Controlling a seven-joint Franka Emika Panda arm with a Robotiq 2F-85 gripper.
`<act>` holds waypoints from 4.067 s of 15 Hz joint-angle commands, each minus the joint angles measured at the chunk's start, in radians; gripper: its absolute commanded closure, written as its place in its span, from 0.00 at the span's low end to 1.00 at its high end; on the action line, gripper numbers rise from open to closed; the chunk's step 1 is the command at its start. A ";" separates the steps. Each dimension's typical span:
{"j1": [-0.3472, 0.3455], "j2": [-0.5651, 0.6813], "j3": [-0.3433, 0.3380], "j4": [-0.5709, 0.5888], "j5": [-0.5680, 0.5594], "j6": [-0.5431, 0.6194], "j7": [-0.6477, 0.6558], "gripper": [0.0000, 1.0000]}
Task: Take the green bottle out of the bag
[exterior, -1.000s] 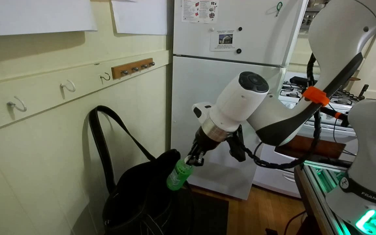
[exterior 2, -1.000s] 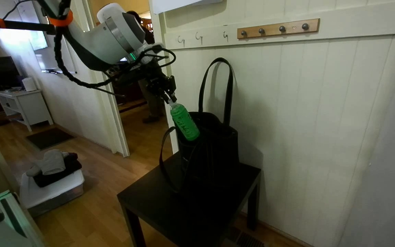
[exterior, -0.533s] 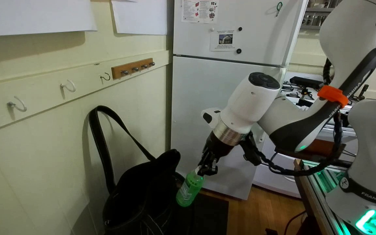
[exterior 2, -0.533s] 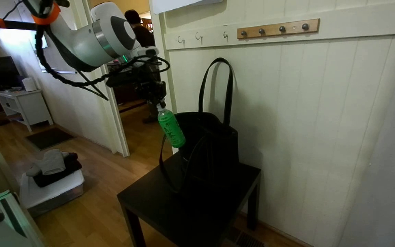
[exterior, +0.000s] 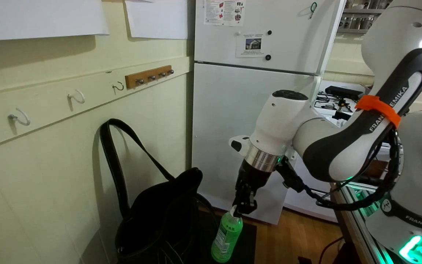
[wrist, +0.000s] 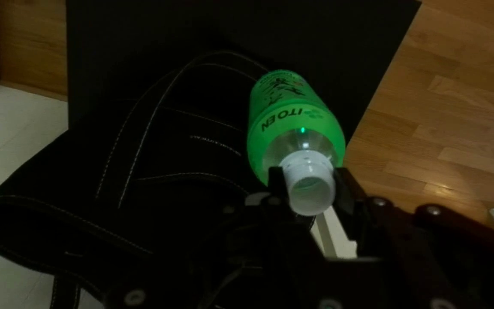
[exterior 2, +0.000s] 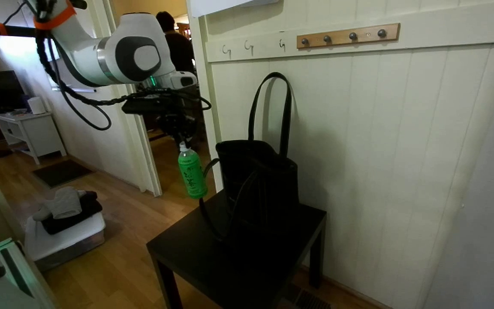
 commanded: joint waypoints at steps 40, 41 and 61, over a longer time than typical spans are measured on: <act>-0.293 0.577 0.040 0.087 -0.014 0.396 0.060 0.92; -0.302 0.583 0.047 0.093 -0.013 0.391 0.059 0.92; -0.322 0.666 0.064 0.195 -0.014 0.325 0.049 0.31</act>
